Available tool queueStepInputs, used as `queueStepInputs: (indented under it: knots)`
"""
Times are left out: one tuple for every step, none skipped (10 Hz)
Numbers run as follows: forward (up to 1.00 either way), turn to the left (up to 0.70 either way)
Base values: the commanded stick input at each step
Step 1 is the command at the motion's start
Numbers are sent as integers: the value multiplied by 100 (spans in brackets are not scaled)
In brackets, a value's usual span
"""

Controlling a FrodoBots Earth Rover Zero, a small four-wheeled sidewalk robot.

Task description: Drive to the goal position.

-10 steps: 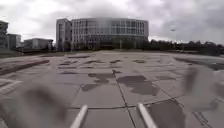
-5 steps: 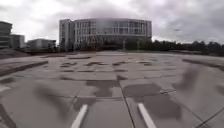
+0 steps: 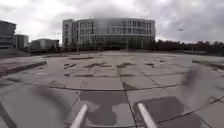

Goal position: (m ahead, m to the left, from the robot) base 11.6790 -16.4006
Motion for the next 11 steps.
queueStepInputs:
  knots:
    - [100,0]
    - [100,-11]
    - [100,-27]
    - [100,-27]
    - [100,-27]
    - [100,-27]
    - [100,-27]
    - [100,-27]
    - [100,-27]
    - [100,-27]
    - [100,-27]
